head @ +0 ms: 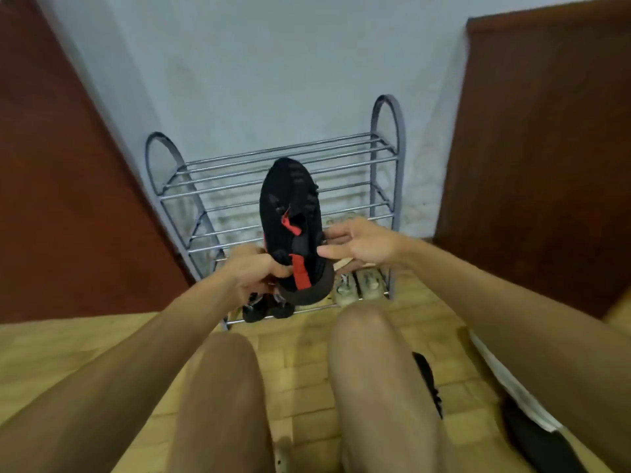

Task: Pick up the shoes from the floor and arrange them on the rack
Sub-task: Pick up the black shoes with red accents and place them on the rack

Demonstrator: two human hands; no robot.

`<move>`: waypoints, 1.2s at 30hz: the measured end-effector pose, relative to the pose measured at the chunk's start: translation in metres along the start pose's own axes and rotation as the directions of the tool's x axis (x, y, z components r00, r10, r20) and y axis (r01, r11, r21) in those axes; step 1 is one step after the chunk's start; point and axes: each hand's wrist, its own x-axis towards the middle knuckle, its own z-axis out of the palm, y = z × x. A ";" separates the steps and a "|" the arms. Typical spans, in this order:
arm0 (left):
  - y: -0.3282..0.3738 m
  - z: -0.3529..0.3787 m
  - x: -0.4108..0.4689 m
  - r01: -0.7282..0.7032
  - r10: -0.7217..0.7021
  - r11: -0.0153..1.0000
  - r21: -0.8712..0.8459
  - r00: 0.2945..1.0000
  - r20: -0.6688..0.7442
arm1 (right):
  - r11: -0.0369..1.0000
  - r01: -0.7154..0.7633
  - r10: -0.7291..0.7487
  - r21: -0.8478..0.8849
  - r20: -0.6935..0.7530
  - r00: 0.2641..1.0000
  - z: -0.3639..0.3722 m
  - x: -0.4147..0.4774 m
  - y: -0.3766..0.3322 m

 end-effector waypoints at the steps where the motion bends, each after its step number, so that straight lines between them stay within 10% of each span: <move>1: 0.004 0.016 0.004 -0.006 0.006 1.000 0.013 1.000 0.010 | 1.000 -0.007 0.007 -0.006 -0.039 0.999 -0.018 -0.008 0.011; 11: -0.024 0.209 0.024 0.114 -0.142 0.988 0.108 0.942 0.305 | 0.849 -0.517 0.470 -0.114 -0.289 0.834 -0.139 -0.110 0.194; 22: -0.162 0.338 0.004 0.351 -0.479 0.865 0.359 0.793 0.378 | 0.511 -0.850 0.806 -0.127 -0.273 0.525 -0.093 -0.216 0.385; 30: -0.211 0.320 0.011 0.282 -0.476 0.818 0.502 0.822 0.313 | 0.363 -0.932 0.832 -0.018 -0.444 0.333 -0.058 -0.236 0.457; 36: -0.224 0.321 0.020 0.264 -0.453 0.837 0.480 0.826 0.335 | 0.389 -0.920 0.698 -0.051 -0.636 0.330 -0.075 -0.211 0.485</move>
